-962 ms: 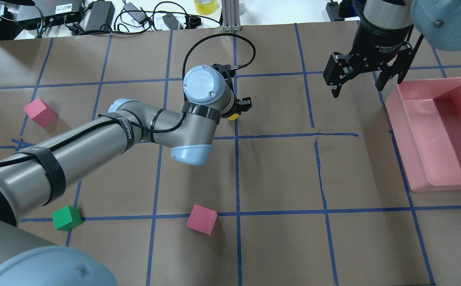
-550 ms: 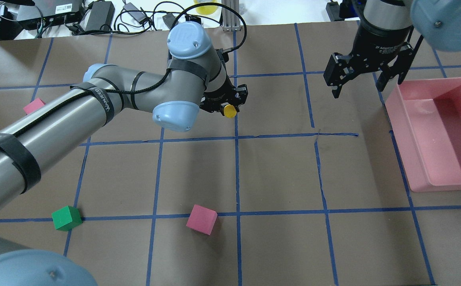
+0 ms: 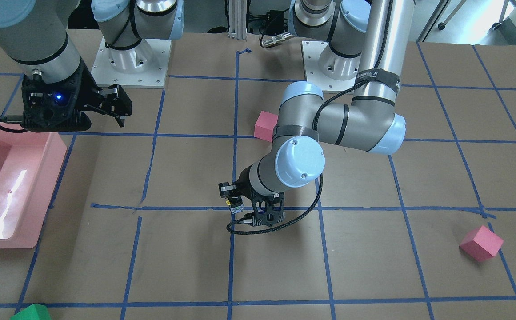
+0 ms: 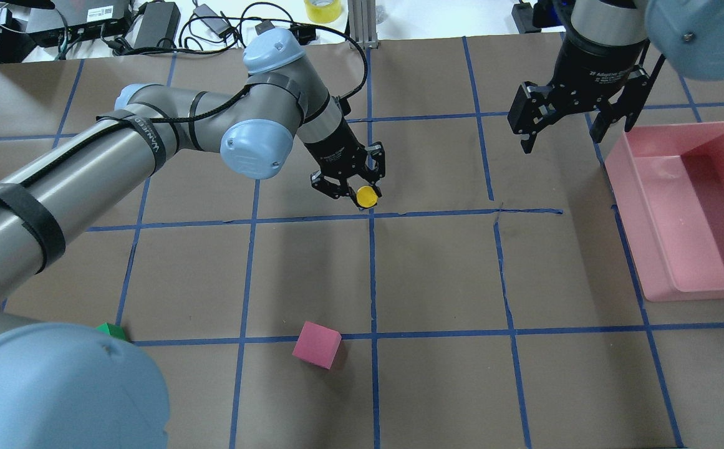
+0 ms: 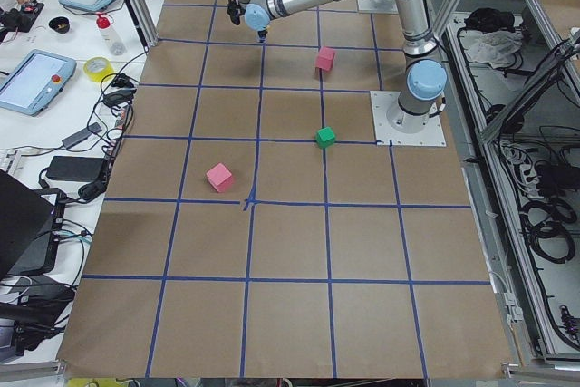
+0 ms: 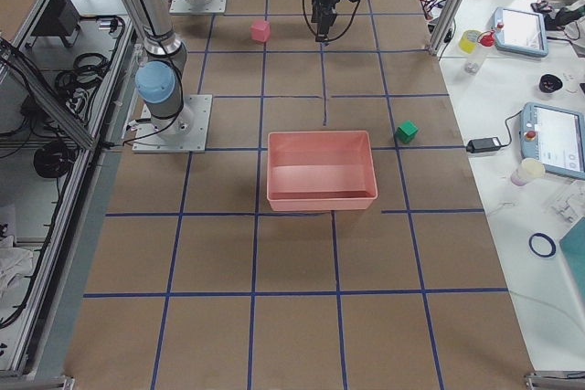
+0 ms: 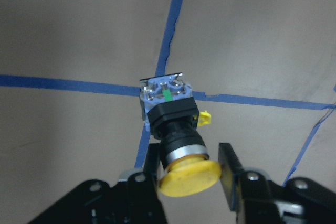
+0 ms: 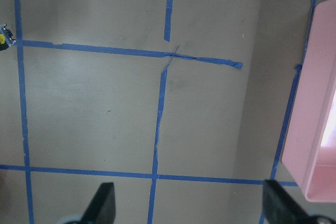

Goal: Align button upright
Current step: 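Lift and rotate the button switch with the left gripper, yellow cap up, then set the button switch upright on the table and open the left gripper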

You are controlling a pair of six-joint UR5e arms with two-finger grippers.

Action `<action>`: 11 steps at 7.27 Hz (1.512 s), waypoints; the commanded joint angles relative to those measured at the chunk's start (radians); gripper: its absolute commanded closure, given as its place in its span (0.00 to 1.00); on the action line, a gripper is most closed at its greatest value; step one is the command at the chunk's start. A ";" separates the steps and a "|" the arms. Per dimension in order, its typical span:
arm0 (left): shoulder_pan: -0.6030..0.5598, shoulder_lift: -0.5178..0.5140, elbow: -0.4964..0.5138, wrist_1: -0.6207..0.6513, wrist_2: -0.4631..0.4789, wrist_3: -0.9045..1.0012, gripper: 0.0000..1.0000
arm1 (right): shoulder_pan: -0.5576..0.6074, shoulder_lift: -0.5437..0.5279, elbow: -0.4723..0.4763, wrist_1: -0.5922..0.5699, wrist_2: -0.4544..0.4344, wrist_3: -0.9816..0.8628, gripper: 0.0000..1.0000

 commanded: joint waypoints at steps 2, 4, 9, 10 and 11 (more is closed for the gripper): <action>0.001 -0.040 0.053 -0.039 -0.010 0.000 0.98 | -0.001 0.000 0.000 0.001 0.003 -0.003 0.00; 0.004 -0.046 0.047 -0.039 -0.010 0.000 0.97 | -0.001 0.000 0.000 0.001 0.002 -0.003 0.00; 0.019 -0.055 0.035 -0.052 -0.029 0.005 0.36 | -0.001 0.000 0.002 0.001 -0.001 0.000 0.00; 0.019 -0.055 0.035 -0.053 -0.030 0.006 0.08 | -0.001 0.000 0.002 0.001 -0.001 0.000 0.00; 0.019 -0.043 0.036 -0.053 -0.026 0.005 0.00 | -0.001 0.000 0.002 0.001 0.000 0.000 0.00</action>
